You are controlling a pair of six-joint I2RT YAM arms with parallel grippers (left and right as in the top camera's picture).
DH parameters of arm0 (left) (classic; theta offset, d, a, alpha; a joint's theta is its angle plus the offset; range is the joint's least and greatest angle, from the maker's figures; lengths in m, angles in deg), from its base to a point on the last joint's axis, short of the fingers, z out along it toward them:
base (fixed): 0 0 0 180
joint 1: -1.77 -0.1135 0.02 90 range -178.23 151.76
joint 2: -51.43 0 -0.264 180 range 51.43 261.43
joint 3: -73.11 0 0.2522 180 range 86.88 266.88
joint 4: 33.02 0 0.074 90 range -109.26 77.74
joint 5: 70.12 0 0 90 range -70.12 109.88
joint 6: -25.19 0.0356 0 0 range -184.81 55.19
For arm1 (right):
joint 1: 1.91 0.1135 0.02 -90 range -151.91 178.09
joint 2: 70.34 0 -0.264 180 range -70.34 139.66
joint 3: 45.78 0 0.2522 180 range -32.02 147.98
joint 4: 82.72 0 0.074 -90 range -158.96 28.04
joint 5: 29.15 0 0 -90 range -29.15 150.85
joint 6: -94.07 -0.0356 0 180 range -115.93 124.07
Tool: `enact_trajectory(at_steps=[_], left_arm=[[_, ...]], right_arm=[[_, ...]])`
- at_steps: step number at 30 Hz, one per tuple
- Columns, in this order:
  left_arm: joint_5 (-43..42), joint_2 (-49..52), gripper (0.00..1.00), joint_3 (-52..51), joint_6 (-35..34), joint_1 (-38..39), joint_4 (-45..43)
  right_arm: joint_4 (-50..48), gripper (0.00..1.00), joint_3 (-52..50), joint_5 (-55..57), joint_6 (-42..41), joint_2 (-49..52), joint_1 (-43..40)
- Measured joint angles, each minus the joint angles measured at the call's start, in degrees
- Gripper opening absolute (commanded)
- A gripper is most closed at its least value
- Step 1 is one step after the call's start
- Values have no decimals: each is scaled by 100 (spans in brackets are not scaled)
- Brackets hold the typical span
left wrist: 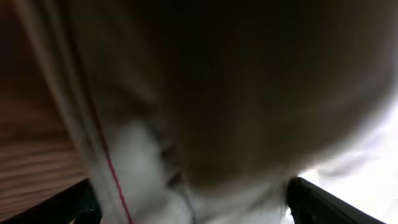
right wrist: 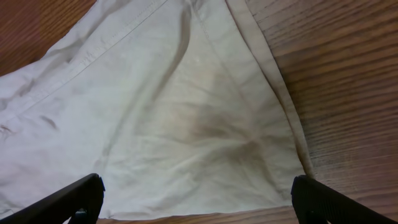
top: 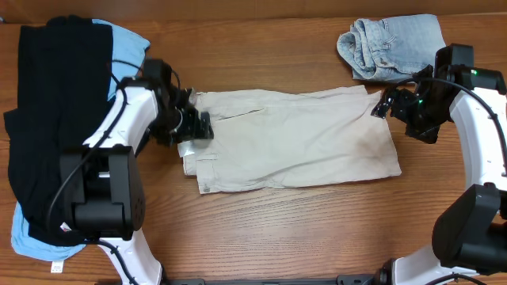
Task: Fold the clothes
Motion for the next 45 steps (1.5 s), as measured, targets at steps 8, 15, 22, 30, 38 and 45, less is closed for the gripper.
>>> enact_trajectory(at_steps=[8,15,22,30,38,45], left_arm=[[-70,-13,90,-413,0,52,-275],[-251,-107,19,-697,-50,199,-835],[22,-208,4,-966,-450,533,-1338],[470,-13,4,-81,-433,341,658],[852,90,4,2354,179,-87,2544],[1169,90,4,3687,439,-11,3303]], right_arm=[[-107,99,0,-7,-2,0,214],[-214,90,0,-22,-11,0,334],[-341,48,0,-24,28,0,393],[-391,4,-22,-24,-13,0,393],[-459,4,-37,-46,-2,140,544],[-629,4,-83,-157,-4,533,999]])
